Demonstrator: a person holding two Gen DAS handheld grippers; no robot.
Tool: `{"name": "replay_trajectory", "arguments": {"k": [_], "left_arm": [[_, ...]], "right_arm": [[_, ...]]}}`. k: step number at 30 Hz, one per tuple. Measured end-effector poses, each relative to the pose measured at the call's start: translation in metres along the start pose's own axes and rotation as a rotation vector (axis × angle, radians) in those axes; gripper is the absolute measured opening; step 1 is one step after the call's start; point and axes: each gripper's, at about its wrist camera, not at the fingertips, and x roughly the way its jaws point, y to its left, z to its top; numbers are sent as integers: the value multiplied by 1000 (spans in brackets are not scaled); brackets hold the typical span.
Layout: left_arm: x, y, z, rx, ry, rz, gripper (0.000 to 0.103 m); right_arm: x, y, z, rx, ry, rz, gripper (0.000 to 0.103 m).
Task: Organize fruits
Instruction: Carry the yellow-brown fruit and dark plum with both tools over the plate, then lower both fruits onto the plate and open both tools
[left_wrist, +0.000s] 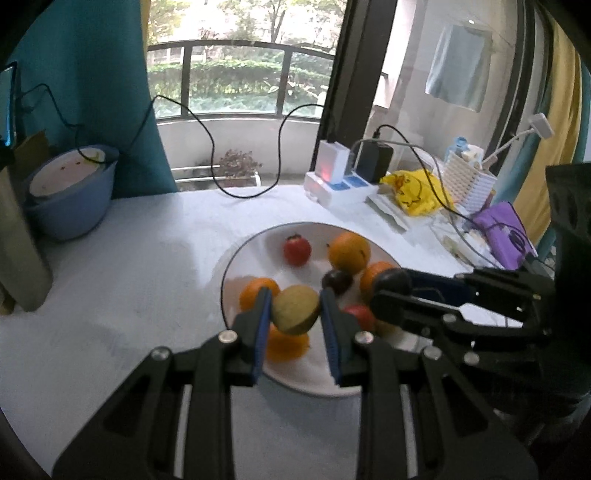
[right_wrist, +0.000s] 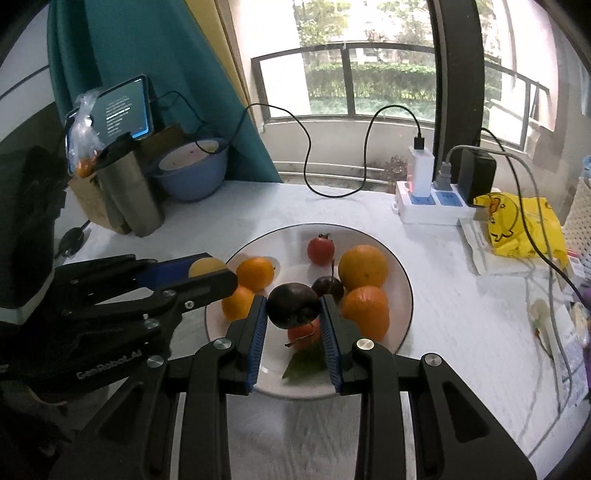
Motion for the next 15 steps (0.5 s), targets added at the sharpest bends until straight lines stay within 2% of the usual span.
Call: {"name": "replay_trajectory", "arguments": {"k": [7,15], "left_arm": [[28,16,12,-15,31,2,27],[41,20,12,-11,51,-1,28]], "right_arm": [[29,-3,13,5,12,17,31],[44,-9,9,23,42,19,31]]}}
